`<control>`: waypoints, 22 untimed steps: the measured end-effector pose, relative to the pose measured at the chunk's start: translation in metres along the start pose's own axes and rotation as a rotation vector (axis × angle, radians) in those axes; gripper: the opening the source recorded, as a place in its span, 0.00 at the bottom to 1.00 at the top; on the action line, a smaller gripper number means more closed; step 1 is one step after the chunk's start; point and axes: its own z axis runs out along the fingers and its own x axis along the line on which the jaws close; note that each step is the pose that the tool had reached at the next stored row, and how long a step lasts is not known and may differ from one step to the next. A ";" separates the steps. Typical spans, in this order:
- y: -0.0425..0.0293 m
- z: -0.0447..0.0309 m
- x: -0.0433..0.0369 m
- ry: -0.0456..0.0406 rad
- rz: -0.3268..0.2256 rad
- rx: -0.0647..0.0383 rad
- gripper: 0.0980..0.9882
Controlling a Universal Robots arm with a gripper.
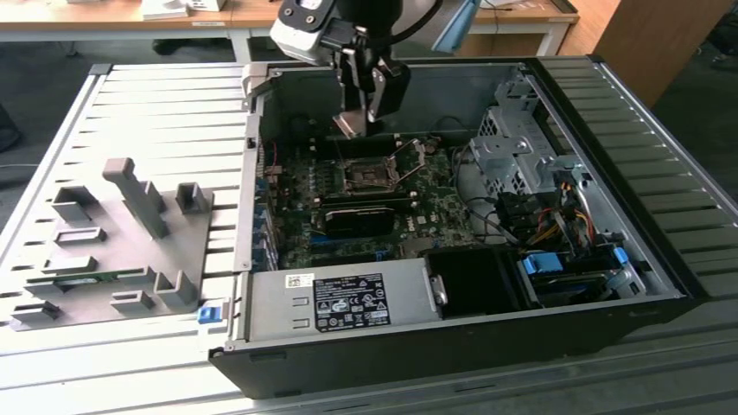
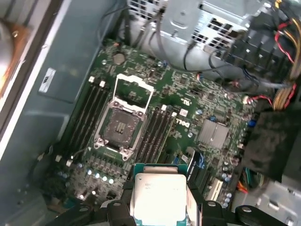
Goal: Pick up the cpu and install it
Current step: 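Place the cpu into insertion slot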
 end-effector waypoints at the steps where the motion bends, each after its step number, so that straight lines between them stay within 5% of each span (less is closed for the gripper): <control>1: 0.0000 0.0003 0.0000 -0.0009 0.017 0.000 0.48; 12: -0.0002 0.0050 0.0002 -0.0108 0.204 0.004 0.48; 22: 0.0064 0.0120 0.0050 -0.0116 0.243 0.004 0.48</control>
